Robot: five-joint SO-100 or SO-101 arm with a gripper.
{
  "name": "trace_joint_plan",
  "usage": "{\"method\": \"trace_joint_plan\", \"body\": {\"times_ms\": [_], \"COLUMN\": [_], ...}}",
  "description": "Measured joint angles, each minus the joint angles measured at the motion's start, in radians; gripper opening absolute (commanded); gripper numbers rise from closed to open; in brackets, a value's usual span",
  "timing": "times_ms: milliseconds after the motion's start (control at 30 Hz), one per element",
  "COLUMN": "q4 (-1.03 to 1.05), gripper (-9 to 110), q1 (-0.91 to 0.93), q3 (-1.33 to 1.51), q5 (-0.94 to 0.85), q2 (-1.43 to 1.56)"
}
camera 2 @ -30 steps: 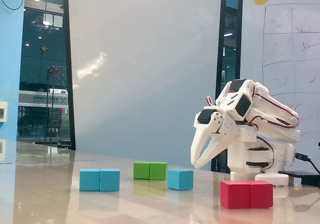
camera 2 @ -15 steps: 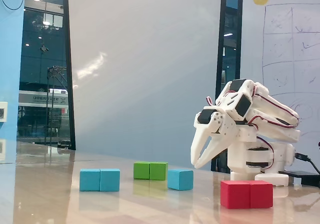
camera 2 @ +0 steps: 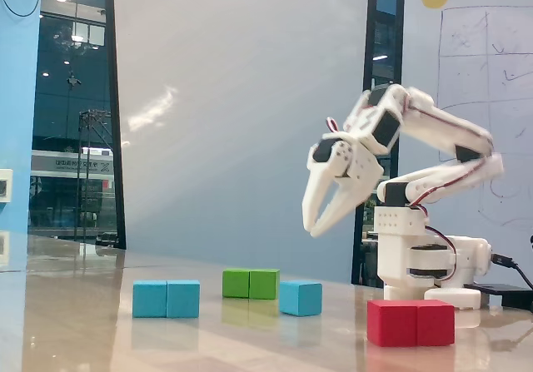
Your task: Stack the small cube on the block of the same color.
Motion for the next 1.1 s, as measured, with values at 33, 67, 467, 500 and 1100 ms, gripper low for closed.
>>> {"method": "trace_joint_plan", "body": {"times_ms": [33,67,467,500,1100], "q4": [-0.002,-0.002,0.103,0.121,0.006], "gripper": [0,0,1,1,1], "q1": [0.0,0.0,0.0,0.0,-0.147], "q3": [-0.04,-0.08,-0.301,-0.301,-0.301], "q5": [0.0,0.0,0.0,0.0,-0.097], "q2": [-0.038,-0.078,-0.446,-0.476,-0.673]}}
